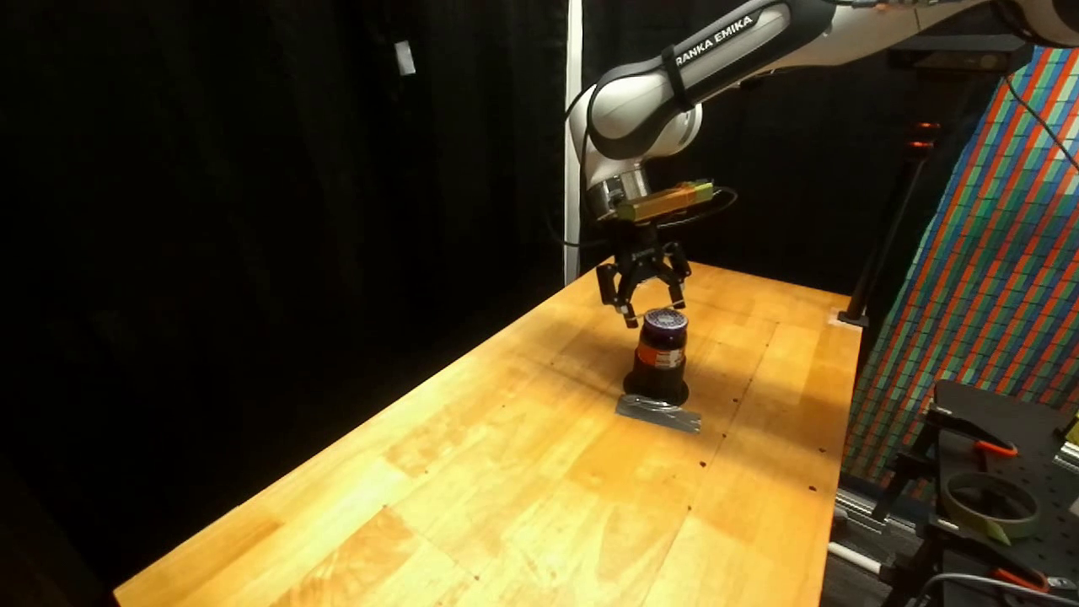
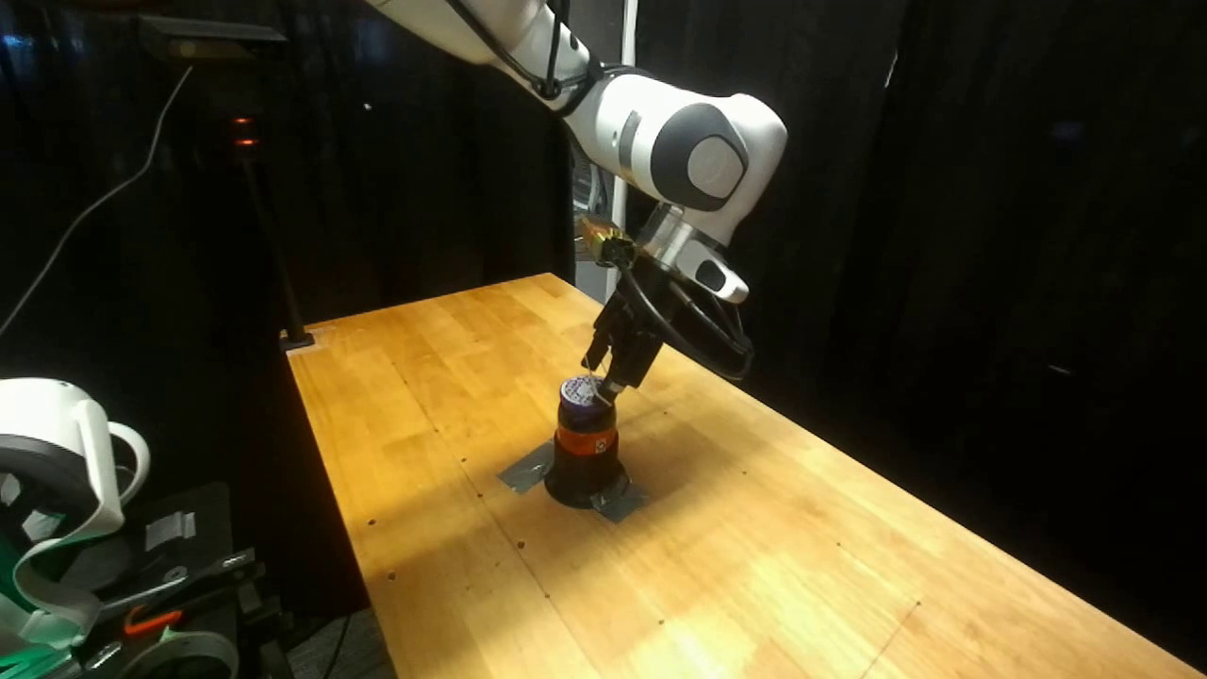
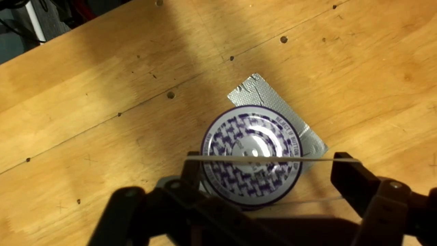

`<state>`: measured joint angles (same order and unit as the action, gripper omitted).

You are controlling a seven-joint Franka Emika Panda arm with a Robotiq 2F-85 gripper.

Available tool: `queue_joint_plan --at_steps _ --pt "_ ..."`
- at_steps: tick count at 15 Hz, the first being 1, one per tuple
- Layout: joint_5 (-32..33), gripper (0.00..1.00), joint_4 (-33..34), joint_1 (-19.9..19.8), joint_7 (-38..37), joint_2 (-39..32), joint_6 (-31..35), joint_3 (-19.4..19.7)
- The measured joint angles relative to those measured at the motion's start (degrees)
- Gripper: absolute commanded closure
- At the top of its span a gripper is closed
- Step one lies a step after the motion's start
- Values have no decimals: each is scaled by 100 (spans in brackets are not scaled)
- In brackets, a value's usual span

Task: Put the rubber band on the jar.

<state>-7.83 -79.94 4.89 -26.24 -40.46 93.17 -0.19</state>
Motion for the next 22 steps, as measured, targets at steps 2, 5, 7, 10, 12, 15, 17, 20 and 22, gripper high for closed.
queue_joint_plan --at_steps 2,5,7,10,12,15,17,20,22 --pt "-60 0 -209 0 187 186 12 -19" --pt "-108 0 -554 -8 411 424 74 -21" --pt "-118 0 -740 -17 499 499 150 -19" --pt "-118 0 -936 -17 507 507 373 -14" --pt "-119 0 -1032 -17 506 506 542 -14" --pt "-119 0 -1153 -16 490 506 824 -13" --pt "-119 0 -1228 -16 445 506 1030 -8" --pt "-119 0 -1314 -10 317 508 1355 4" --pt "-119 0 -1357 4 221 512 1540 9"
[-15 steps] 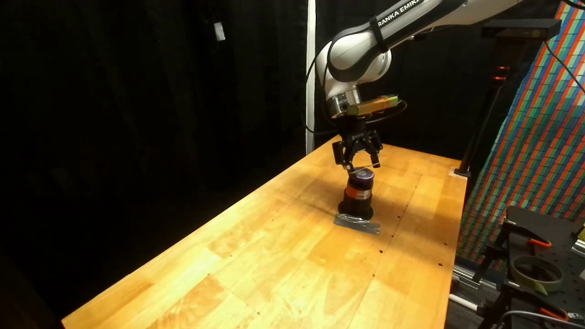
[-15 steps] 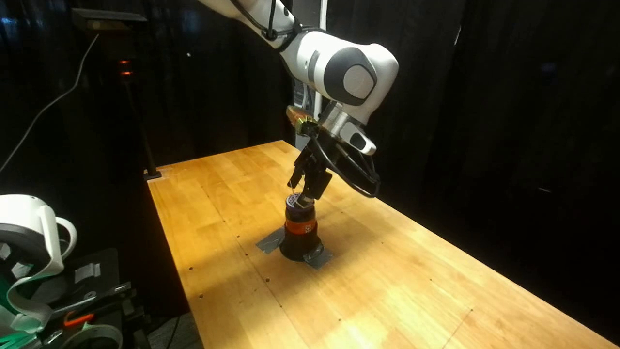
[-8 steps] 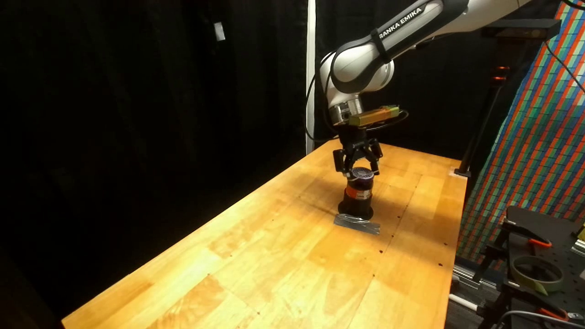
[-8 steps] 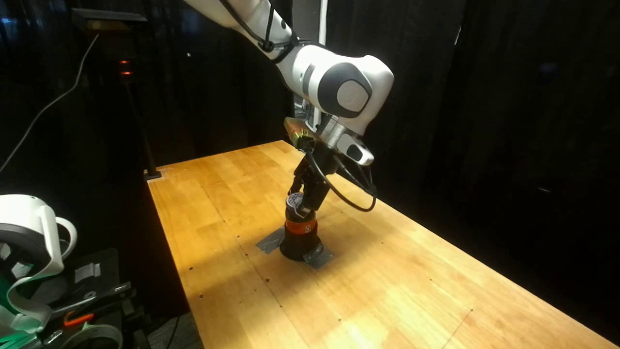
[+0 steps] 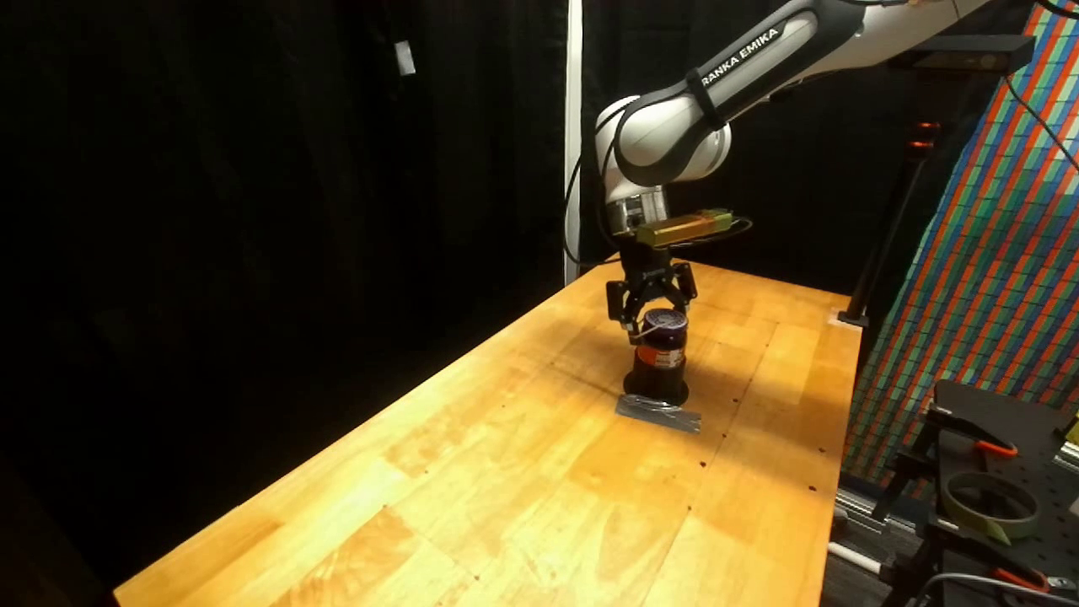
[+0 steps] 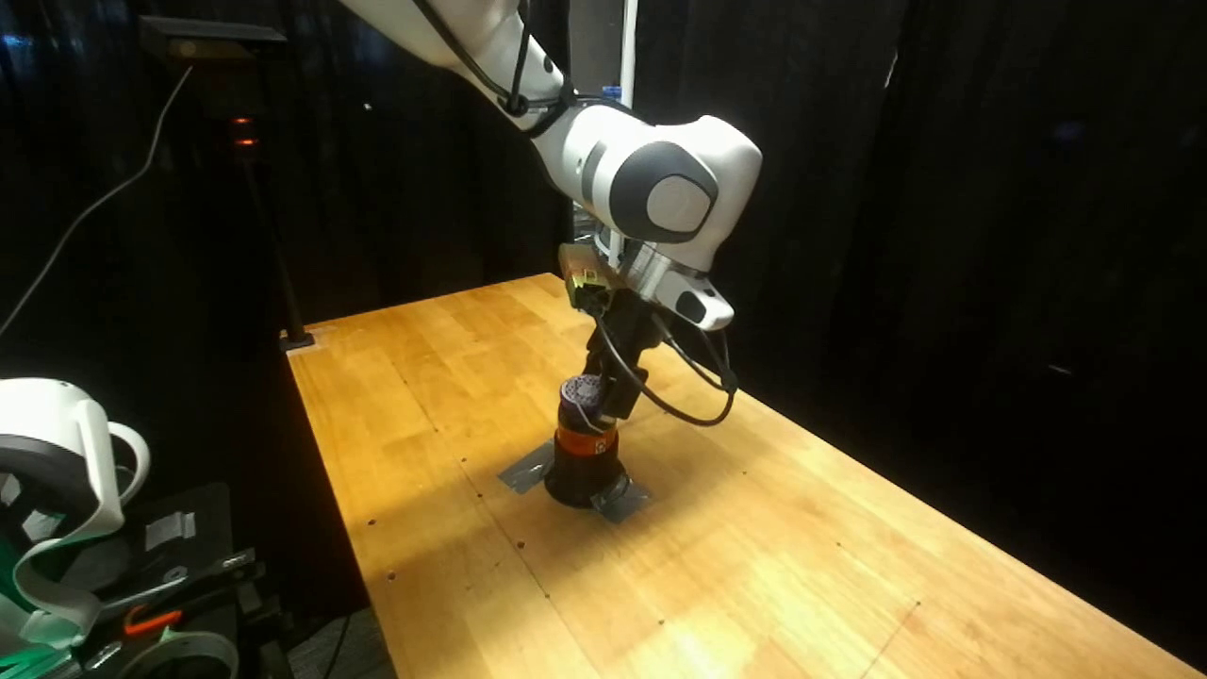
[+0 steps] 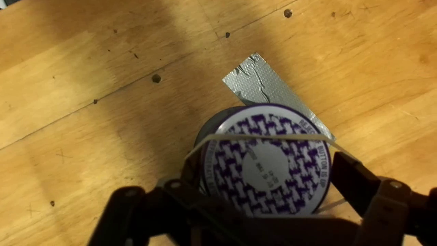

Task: Put the rubber band on the jar.

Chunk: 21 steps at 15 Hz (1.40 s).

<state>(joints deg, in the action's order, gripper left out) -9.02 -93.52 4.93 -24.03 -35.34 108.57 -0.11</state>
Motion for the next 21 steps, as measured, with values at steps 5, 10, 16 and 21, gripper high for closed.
queue_joint_plan --at_steps 5,10,16,21 --pt "0 0 -114 24 -72 91 101 0" --pt "-10 0 -515 32 -71 447 152 -21" --pt "-20 0 -1511 129 -88 1034 890 -48" --pt "-6 51 -2332 322 -468 1314 2250 -43"
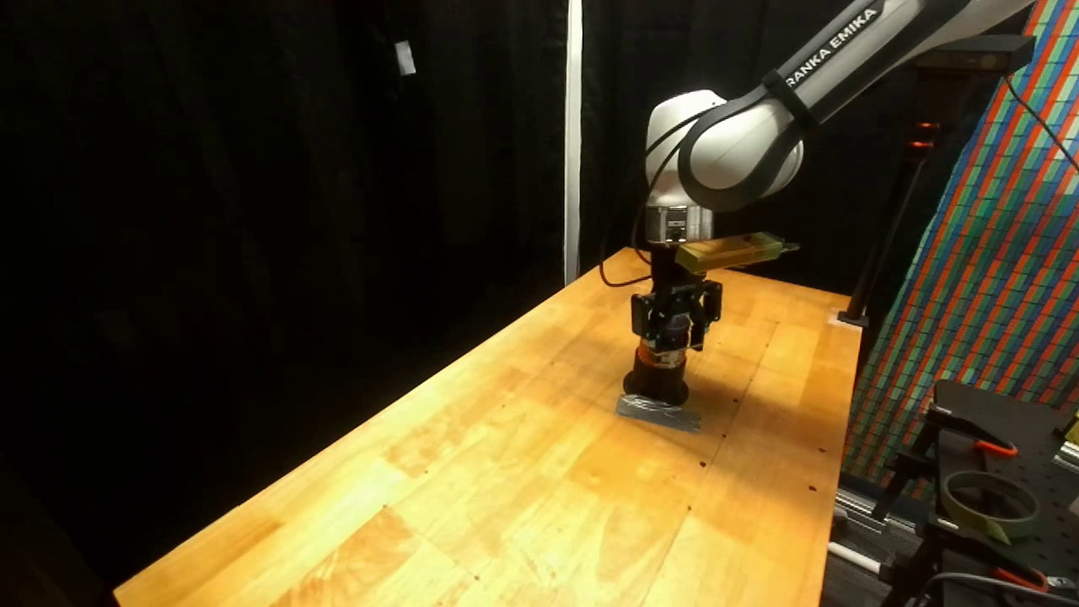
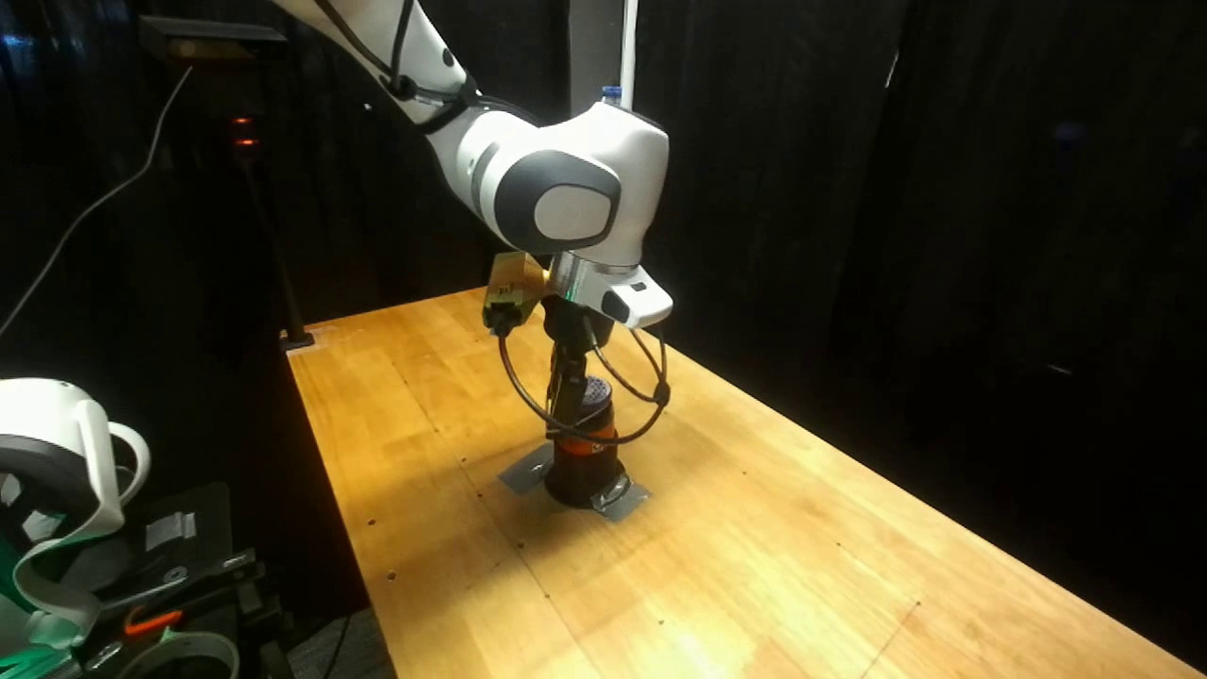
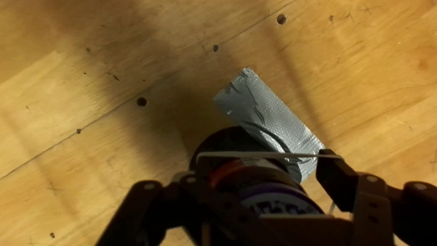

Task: Put the rubber band on the jar.

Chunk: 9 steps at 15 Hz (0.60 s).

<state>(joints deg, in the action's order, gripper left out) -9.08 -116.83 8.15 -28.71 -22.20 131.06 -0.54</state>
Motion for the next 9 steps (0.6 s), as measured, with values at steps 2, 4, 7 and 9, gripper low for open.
queue_joint_plan --at_steps 2,4,7,9 --pt "60 66 -334 68 -247 148 506 20" --pt "109 80 -632 121 -451 313 842 21" --pt "210 94 -1037 201 -746 562 1272 22" --pt "348 95 -1273 241 -953 713 1507 22"
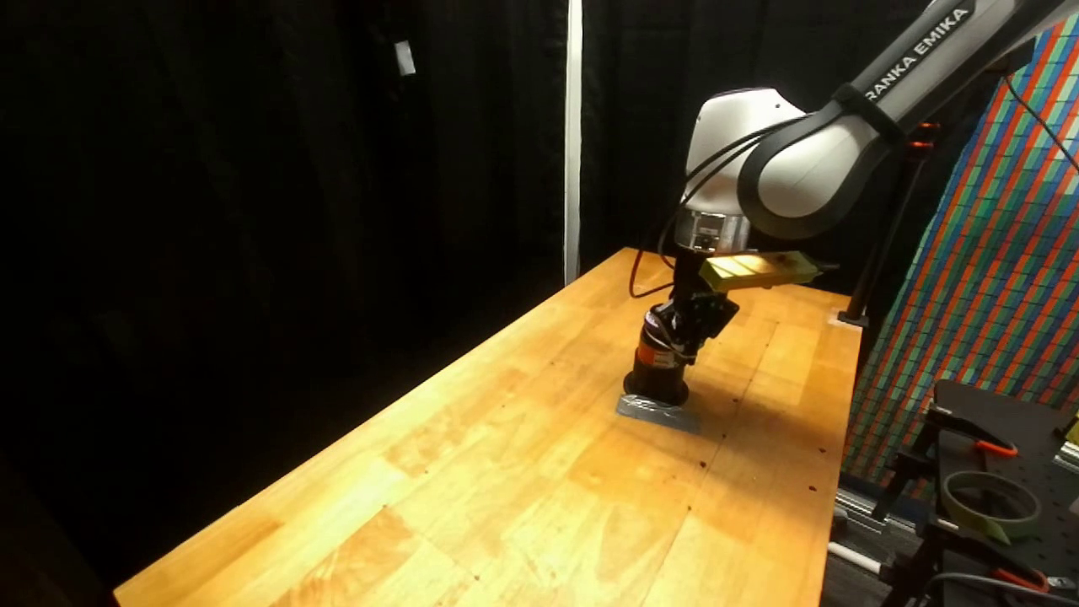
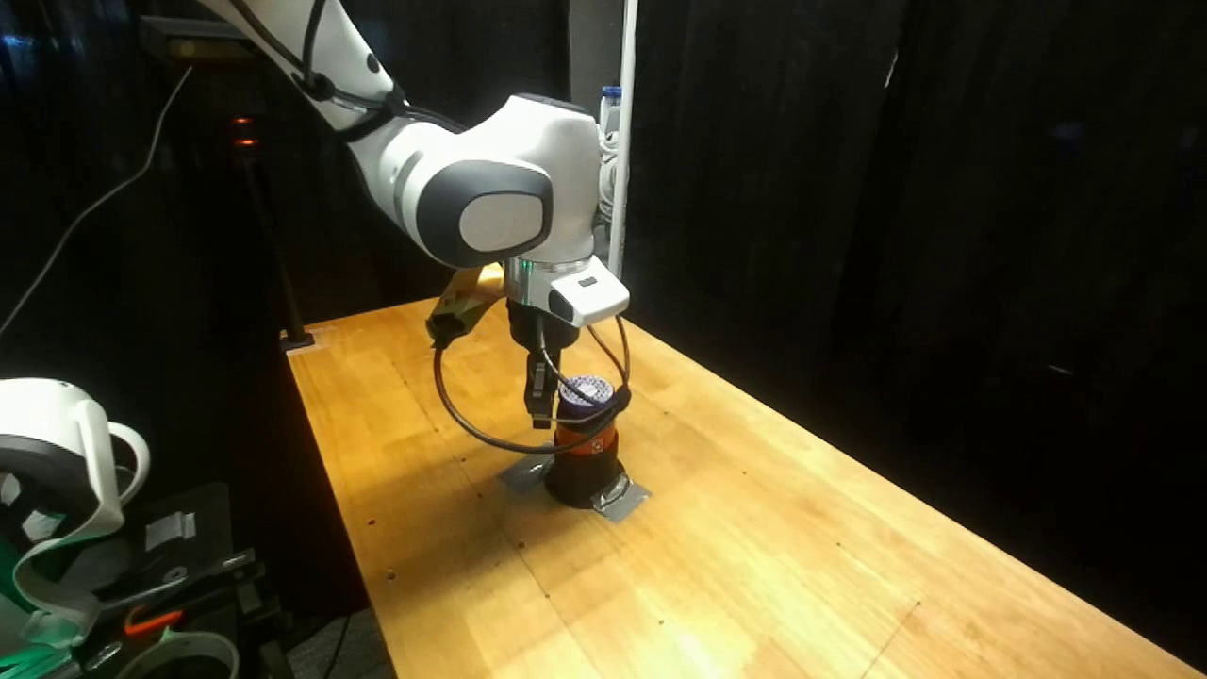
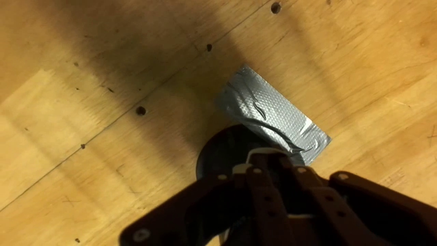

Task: Put the rubber band on the jar.

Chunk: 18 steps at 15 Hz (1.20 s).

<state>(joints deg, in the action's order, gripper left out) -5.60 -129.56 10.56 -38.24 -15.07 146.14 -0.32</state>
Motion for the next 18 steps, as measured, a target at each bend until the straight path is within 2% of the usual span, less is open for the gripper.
queue_joint_plan --at_steps 1,4,8,11,18 --pt "100 91 -111 22 -122 70 113 0" --pt "537 88 -431 109 -591 261 537 10" --pt "1562 90 -830 299 -1577 464 1250 142" --pt "2765 90 -1061 514 -2676 574 1696 429" --pt "6241 90 -1145 1333 -5872 677 2162 1496"
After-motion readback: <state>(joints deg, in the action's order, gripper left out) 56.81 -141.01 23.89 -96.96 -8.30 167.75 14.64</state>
